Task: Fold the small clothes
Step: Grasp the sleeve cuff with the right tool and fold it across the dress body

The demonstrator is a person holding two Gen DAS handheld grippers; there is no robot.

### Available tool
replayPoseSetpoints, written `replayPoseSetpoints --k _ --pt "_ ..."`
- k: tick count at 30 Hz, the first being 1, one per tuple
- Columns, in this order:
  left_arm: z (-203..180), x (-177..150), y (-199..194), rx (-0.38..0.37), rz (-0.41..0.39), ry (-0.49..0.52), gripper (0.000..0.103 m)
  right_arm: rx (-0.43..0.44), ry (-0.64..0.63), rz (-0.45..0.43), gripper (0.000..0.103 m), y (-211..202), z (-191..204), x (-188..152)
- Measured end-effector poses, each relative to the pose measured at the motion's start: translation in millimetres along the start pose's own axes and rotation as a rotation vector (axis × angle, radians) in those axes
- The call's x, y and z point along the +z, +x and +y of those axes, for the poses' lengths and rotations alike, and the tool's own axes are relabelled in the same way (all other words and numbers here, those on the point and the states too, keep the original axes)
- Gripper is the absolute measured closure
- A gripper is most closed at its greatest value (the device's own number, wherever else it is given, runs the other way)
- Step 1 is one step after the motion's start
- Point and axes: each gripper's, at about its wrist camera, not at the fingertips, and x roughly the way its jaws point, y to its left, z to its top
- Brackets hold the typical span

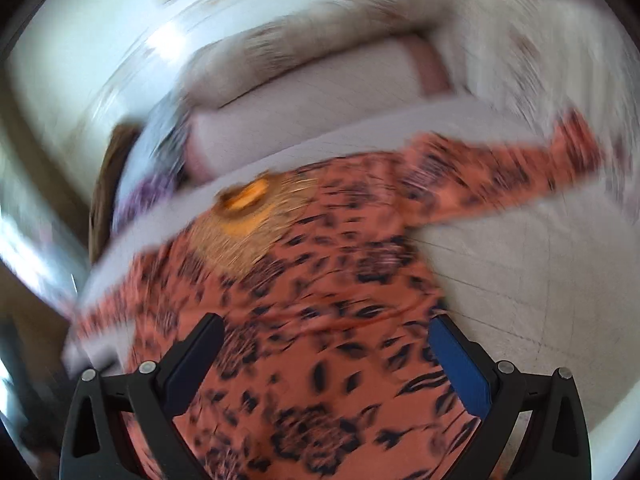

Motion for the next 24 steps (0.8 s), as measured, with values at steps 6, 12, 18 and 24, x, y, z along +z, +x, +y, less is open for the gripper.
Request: replayPoseSetpoints --k 6,12,18,24 --pt "16 -26 46 0.069 0.113 0.02 0.0 -0.008 0.454 -0.106 0.012 19 -174 63" --pt "24 -34 47 0.026 0.054 0.006 0.0 -0.026 0.723 -0.168 0.027 37 -281 131" --pt "26 -33 50 0.012 0.037 -0.014 0.0 -0.096 0.755 -0.17 0.03 60 -307 213" --pt "29 -30 48 -0.017 0.048 0.008 0.0 -0.242 0.669 -0.094 0.094 73 -289 263"
